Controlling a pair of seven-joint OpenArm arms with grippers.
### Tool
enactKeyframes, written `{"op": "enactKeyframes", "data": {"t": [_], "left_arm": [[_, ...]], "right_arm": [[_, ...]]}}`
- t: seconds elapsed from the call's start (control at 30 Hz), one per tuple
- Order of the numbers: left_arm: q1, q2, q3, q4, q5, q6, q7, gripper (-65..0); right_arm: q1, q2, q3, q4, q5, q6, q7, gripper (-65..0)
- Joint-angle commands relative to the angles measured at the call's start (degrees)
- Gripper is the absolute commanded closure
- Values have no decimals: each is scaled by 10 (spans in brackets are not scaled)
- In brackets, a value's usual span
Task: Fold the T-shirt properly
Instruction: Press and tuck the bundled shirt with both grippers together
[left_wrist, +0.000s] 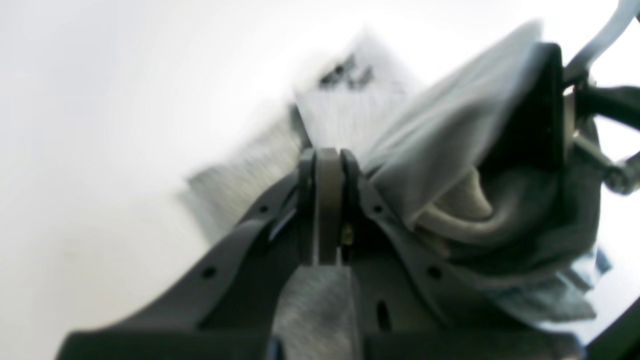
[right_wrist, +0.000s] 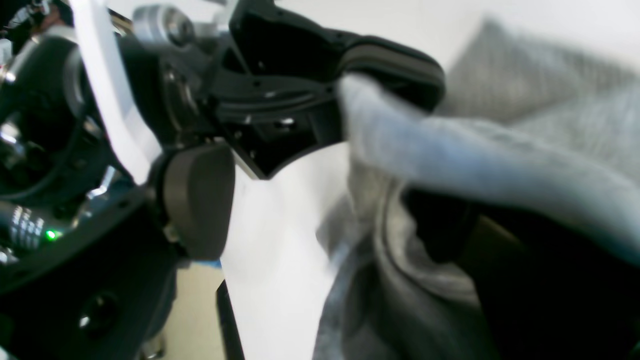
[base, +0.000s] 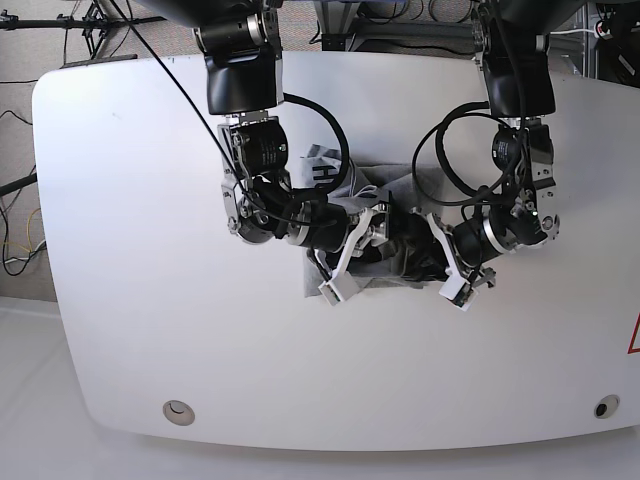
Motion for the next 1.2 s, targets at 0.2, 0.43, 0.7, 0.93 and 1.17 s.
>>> {"op": "enactKeyframes", "data": {"t": [0.2,0.43,0.7,0.93,1.17], "left_arm": [[-46,-57,-28,27,-14,49,-25,0],[-40,-83,-30,26,-14,49,-25,0],[-19,-99,-30,25,-15,49,-28,0],[-11,-99,-30,24,-15,49,-28,0],[-10,-98,-30,24,-15,49,-28,0]], "right_arm": [[-5,2,-56,12,-10,40,-84,-540],[-5,2,-88,11,-12,40,-82,-540],[1,2,-127,10,-9,24,-55,-540],[8,2,-148,12,18,-1,-55,-540],[12,2,-162,12,30,-2,-55,-540]]}}
